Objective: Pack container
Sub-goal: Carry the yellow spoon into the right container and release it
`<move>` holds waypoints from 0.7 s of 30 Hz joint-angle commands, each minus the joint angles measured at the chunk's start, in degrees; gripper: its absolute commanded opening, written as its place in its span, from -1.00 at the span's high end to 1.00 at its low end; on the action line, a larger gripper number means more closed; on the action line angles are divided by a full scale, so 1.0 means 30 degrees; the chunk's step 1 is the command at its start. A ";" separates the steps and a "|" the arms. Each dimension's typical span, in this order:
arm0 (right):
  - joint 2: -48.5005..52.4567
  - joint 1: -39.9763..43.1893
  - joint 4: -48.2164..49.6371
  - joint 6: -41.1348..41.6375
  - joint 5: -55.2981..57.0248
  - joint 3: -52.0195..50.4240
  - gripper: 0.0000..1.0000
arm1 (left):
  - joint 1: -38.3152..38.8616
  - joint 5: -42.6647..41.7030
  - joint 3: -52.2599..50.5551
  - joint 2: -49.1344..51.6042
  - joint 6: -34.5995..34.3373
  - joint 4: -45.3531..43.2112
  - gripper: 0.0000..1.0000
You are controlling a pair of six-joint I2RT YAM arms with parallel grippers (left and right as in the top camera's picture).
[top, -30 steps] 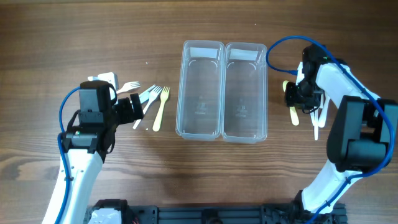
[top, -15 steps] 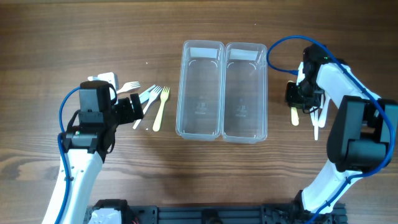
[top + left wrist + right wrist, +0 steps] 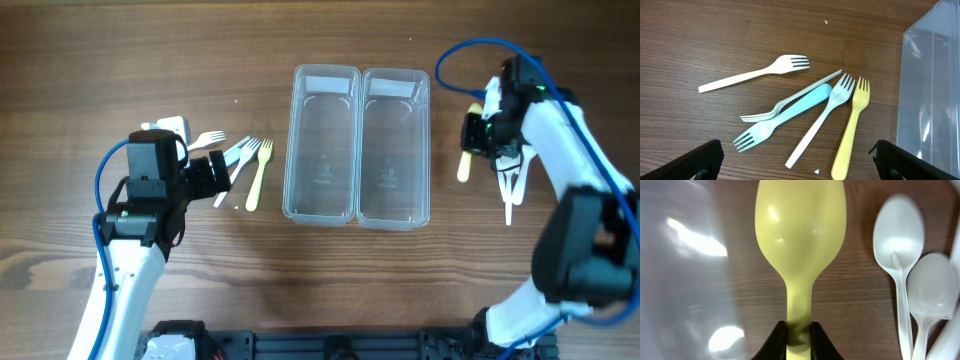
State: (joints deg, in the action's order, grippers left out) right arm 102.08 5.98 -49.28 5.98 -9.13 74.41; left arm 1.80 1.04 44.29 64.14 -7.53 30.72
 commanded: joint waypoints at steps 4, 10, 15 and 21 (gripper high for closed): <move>-0.5989 -0.1275 0.0481 0.0590 -0.3847 0.0503 0.78 | 0.0058 0.0189 0.0364 0.0058 0.0444 0.0000 -0.99; -0.5595 -0.4758 0.0823 0.1661 -0.3228 0.0393 0.78 | 0.0051 0.0189 0.0364 0.0058 0.0444 0.0000 -1.00; -0.2397 -0.6856 0.1472 0.3089 -0.1683 0.0335 0.78 | 0.0051 0.0189 0.0364 0.0058 0.0437 0.0000 -1.00; 0.1282 -0.7614 0.2579 0.3548 -0.1683 0.0335 0.78 | 0.0058 0.0189 0.0364 0.0051 0.0437 0.0000 -1.00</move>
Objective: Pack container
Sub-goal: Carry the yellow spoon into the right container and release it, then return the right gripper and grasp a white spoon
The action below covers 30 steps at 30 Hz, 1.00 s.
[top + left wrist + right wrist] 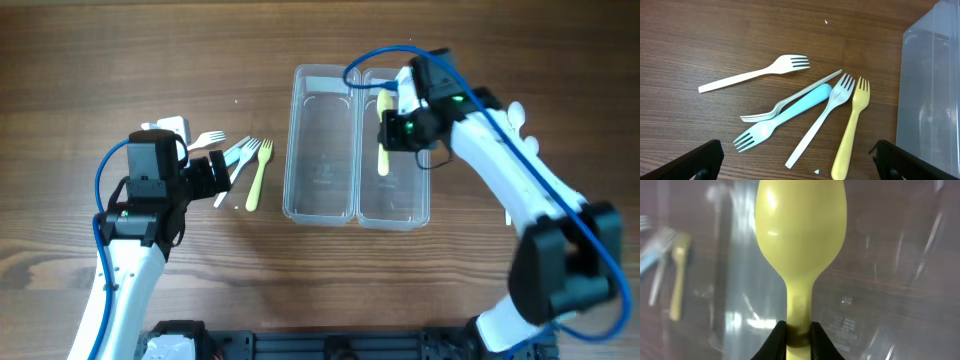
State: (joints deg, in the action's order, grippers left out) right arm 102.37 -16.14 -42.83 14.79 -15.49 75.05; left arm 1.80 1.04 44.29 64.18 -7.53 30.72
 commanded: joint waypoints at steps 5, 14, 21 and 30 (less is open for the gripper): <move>0.0911 -0.0240 0.1712 -0.0197 -0.0226 0.0160 0.17 | 0.0051 0.0189 0.0364 0.0036 0.0437 0.0000 -1.00; -0.3672 0.2062 0.1625 -0.1348 0.1734 0.0168 -0.17 | 0.0051 0.0189 0.0364 0.0044 0.0437 0.0000 -0.99; -0.4845 0.7563 0.1246 -0.1443 0.4408 0.0138 -0.39 | 0.0058 0.0189 0.0364 0.0044 0.0437 0.0000 -1.00; -0.1013 1.0710 0.0146 -0.4430 0.3381 0.0138 -0.36 | 0.0051 0.0189 0.0364 0.0044 0.0437 0.0000 -1.00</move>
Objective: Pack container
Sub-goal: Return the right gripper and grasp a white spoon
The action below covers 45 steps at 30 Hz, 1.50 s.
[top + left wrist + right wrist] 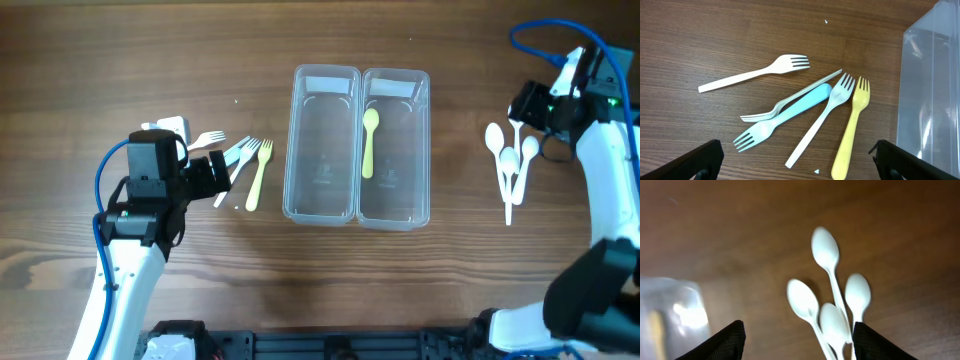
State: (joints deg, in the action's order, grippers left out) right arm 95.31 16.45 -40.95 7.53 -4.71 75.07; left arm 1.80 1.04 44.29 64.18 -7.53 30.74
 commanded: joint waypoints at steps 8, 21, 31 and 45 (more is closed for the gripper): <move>0.5034 -0.0168 -0.2259 -0.3016 -0.0291 0.0131 0.12 | 0.0051 0.0189 0.0364 0.0044 0.0437 -0.0007 -1.00; 0.6594 -0.0175 -0.2375 -0.3453 -0.0284 0.0109 0.37 | 0.0058 0.0189 0.0364 0.0036 0.0437 -0.0007 -0.99; 0.6594 -0.2426 -0.2404 -0.2929 0.2645 0.0109 0.48 | 0.0051 0.0189 0.0364 0.0044 0.0437 -0.0007 -0.99; 0.6703 -0.2528 -0.2149 0.0189 0.1931 0.0058 0.52 | 0.0058 0.0189 0.0364 0.0044 0.0444 -0.0007 -1.00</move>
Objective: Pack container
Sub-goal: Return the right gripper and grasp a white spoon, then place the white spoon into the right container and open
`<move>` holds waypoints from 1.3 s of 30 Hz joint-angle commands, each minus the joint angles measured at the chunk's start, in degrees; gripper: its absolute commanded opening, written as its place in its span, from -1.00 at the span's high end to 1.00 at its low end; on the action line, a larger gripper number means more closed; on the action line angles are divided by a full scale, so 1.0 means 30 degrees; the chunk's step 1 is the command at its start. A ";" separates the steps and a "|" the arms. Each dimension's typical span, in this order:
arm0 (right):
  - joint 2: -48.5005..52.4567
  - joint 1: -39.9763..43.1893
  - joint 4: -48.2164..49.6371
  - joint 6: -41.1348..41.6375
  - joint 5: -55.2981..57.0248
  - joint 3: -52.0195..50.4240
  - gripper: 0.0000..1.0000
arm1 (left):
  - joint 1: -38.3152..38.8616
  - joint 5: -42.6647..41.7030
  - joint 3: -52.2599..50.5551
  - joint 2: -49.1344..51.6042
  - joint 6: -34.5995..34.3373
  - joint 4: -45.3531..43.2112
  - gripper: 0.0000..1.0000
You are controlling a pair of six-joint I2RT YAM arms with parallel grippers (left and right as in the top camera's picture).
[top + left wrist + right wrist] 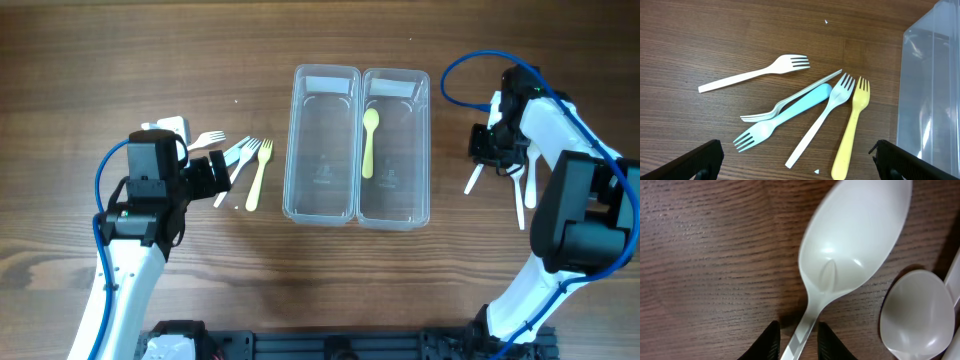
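Two clear containers stand side by side mid-table, the left one [291, 150] bare and the right one [428, 160] holding a yellow spoon [369, 140]. My right gripper [492, 148] [799, 342] is low over the white spoons right of the containers. Its jaws are shut on the handle of a white spoon [855, 230], whose handle [472, 180] sticks out to the lower left. Another white spoon bowl [915, 315] lies beside it. My left gripper [797, 167] [215, 172] hangs open above the forks: cream [755, 72], blue [785, 115], white [825, 115] and yellow [852, 130].
More white spoons [522, 190] lie just right of the right gripper. The left container's wall [930, 90] shows at the right edge of the left wrist view. A small white fleck [826, 21] lies on the wood beyond the forks.
My right gripper was open and high over the white spoons; now it is low among them and shut on one spoon's handle, which lies turned to the lower left. The left arm has not moved.
My right gripper held the yellow spoon beside the right container, then over that container. Later the yellow spoon lay in the container and the gripper was open above the white spoons. Now it grips a white spoon. The left gripper stayed open over the forks throughout.
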State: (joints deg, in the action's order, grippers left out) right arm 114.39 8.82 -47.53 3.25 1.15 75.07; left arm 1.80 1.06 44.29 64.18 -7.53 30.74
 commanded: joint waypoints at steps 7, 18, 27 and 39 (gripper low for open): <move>0.1362 0.0015 0.0073 0.2608 -0.0328 0.0058 0.75 | 0.0058 0.0182 0.0364 0.0036 0.0437 -0.0007 -1.00; 0.1435 0.0007 0.0503 0.2412 -0.2127 0.0153 0.89 | 0.0058 0.0182 0.0364 0.0036 0.0437 -0.0007 -1.00; -0.5260 -0.0313 0.0845 0.2412 -0.6076 0.0284 0.91 | 0.0051 0.0182 0.0364 0.0036 0.0437 -0.0007 -1.00; -0.6674 -0.6637 0.2055 0.2506 -0.4663 0.0036 0.88 | 0.0058 0.0182 0.0364 0.0044 0.0444 -0.0007 -1.00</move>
State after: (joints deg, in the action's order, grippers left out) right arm 90.06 -7.42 -42.33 10.26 -16.45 75.85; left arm 1.80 1.04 44.29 64.18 -7.53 30.74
